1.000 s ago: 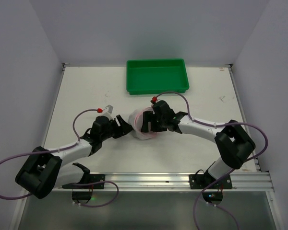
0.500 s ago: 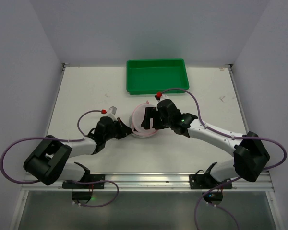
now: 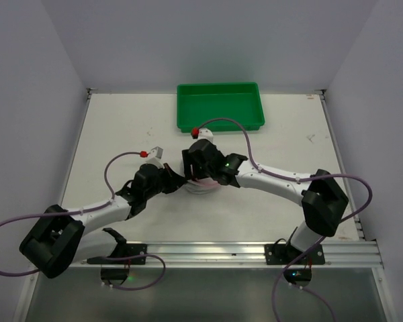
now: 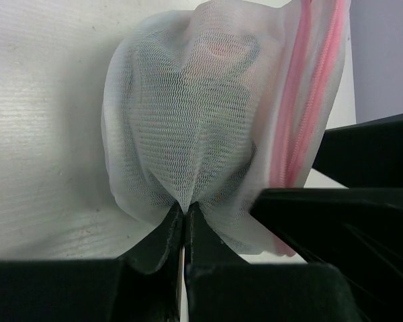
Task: Unzip the laundry bag and remove the bra
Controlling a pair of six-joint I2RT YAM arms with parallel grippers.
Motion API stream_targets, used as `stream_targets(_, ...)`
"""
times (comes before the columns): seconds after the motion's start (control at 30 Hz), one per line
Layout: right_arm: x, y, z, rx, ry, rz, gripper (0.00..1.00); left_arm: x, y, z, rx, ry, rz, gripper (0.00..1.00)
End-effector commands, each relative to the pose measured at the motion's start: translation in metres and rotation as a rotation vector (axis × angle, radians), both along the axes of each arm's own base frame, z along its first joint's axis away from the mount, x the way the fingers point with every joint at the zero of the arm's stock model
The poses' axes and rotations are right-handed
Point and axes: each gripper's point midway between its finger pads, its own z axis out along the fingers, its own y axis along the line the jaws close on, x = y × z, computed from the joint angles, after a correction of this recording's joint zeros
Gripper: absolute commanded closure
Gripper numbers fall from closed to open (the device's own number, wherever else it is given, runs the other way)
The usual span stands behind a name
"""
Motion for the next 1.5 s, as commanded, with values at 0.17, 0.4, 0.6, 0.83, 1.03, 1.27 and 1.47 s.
stream_targets(0.17,0.019,-0.022,0.002,-0.073,-0.058,-0.143,0.50,0.008,0.007,0.013,0.041,-0.064,0.033,1.00)
stream_targets(0.4,0.025,-0.070,0.001,-0.101,-0.061,-0.237,0.60,0.004,0.010,0.008,0.052,-0.051,0.033,1.00)
stream_targets(0.6,0.030,-0.153,0.010,-0.052,-0.046,-0.404,0.62,0.003,0.012,0.005,0.070,-0.055,0.026,1.00)
stream_targets(0.83,0.019,-0.195,0.047,0.008,-0.109,-0.432,0.38,0.001,0.009,0.006,0.092,-0.075,-0.020,1.00)
stream_targets(1.03,0.002,-0.122,0.076,0.204,-0.141,-0.064,0.29,-0.002,0.007,0.007,0.094,-0.067,-0.043,1.00)
stream_targets(1.27,-0.006,-0.046,0.057,0.137,-0.114,0.236,0.32,-0.006,0.006,0.013,0.093,-0.062,-0.061,1.00)
stream_targets(1.47,-0.005,-0.006,0.020,0.129,-0.051,0.349,0.36,-0.009,0.008,0.013,0.101,-0.054,-0.066,1.00)
